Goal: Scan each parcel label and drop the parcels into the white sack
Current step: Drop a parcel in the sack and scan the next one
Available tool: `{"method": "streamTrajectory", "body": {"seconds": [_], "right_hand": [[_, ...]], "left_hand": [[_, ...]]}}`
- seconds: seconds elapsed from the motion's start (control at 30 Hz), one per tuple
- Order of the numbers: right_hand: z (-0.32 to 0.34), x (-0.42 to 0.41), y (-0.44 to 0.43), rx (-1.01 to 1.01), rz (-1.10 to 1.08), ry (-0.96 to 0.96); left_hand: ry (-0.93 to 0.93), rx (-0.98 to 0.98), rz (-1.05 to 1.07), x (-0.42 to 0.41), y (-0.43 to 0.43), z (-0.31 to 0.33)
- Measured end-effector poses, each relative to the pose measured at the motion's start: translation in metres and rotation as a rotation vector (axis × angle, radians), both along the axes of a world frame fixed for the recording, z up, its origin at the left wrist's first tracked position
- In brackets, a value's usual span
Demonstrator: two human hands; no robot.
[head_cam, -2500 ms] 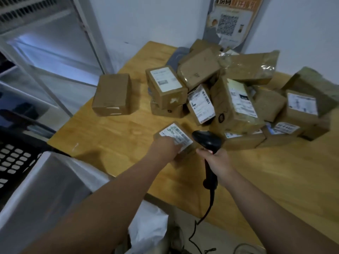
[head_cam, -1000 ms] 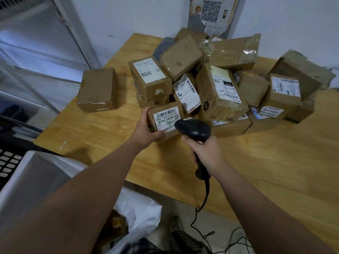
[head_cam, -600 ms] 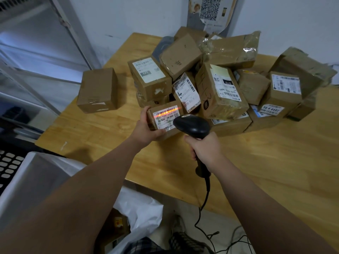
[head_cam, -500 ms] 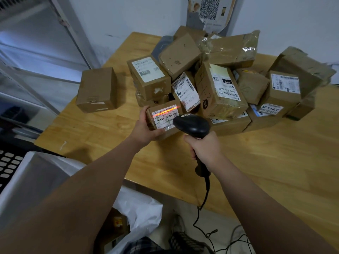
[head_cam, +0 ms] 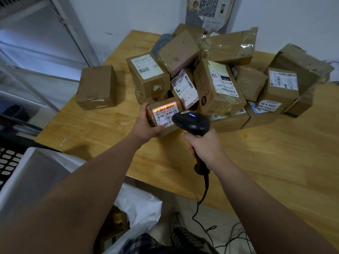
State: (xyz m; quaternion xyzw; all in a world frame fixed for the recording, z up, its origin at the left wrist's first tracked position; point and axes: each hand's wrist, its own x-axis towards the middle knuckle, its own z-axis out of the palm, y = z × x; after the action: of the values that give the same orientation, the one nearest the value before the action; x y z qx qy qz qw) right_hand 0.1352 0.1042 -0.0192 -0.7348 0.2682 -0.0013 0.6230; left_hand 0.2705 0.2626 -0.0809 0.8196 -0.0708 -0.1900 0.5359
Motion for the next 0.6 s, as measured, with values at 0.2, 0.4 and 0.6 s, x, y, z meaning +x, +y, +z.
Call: {"method": "streamTrajectory", "body": {"seconds": [0.2,0.4,0.6], "right_hand": [[0.011,-0.002,-0.001,-0.019,-0.01,-0.027],[0.011,-0.004,-0.001,0.031,-0.01,-0.017],[0.009,-0.001,0.033,0.05,0.039,-0.031]], "left_hand": [[0.004,-0.012,0.002,0.0,-0.001,-0.001],[0.032,-0.062,-0.006,-0.008,0.004,0.0],[-0.017,-0.156,0.103,-0.041,0.037,0.02]]}}
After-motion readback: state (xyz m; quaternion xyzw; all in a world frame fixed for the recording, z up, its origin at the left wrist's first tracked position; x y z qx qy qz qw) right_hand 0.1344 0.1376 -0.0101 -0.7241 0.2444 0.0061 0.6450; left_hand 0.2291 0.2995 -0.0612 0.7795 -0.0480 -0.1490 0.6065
